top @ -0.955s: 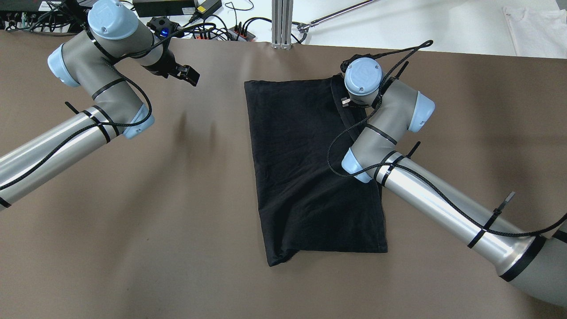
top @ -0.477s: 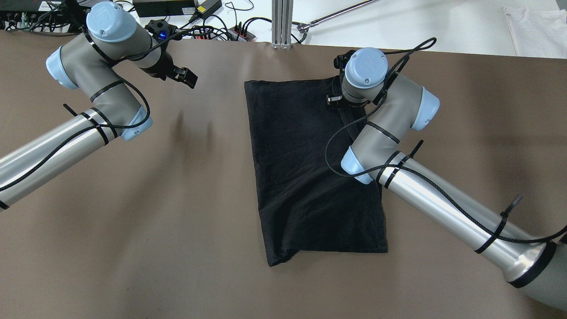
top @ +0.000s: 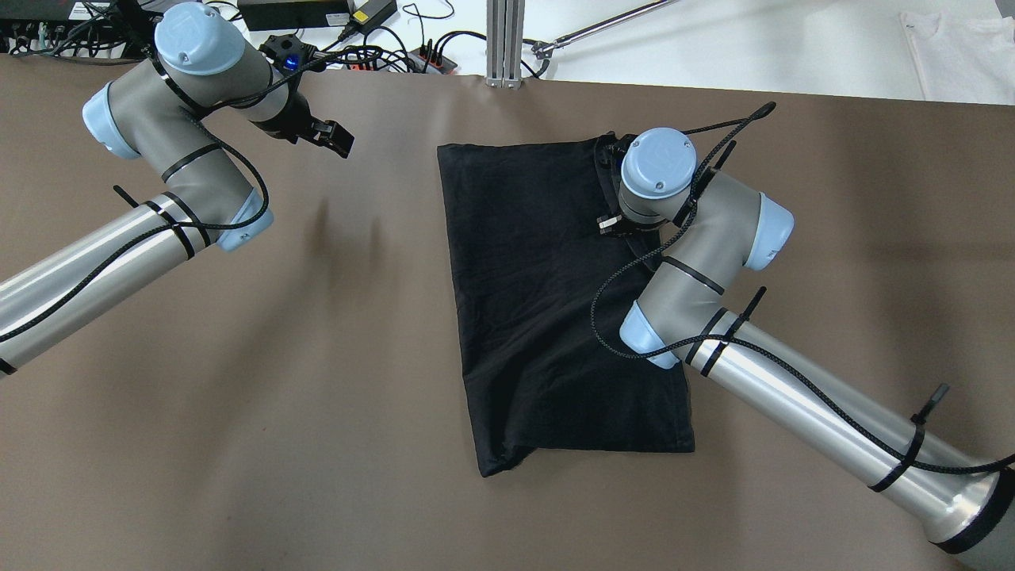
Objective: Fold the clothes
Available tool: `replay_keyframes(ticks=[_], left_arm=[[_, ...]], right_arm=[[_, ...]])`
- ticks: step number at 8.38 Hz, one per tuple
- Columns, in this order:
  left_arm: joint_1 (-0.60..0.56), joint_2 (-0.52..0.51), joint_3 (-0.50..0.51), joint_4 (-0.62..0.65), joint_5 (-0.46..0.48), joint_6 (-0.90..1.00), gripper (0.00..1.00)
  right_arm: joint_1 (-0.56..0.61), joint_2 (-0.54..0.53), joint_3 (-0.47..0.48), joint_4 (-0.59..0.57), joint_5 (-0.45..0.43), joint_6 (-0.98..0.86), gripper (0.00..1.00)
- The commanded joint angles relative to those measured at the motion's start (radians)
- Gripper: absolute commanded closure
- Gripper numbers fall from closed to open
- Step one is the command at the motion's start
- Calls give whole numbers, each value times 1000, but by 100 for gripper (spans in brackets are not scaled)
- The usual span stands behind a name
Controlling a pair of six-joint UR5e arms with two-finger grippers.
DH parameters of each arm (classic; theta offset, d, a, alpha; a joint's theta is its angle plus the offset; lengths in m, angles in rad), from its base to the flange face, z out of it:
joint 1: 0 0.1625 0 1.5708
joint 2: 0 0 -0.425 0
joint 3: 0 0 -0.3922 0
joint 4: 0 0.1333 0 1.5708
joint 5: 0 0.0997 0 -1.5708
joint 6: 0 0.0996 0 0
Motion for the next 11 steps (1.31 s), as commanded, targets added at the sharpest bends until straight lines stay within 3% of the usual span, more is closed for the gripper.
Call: replay_keyframes(ticks=[1,6,8,11], left_arm=[[1,0,2,0,2,1,0],[3,1,2,0,2,1,0],[5,3,1,0,2,1,0],[5,9,0,0,2,1,0]], right_arm=[[-7,-24,31,-28,-6,-69,58],[-40,-78,162,-100,0,-91,52],[-59,-79,165,-102,-6,-87,52],[-59,-81,162,-101,-9,-90,83]])
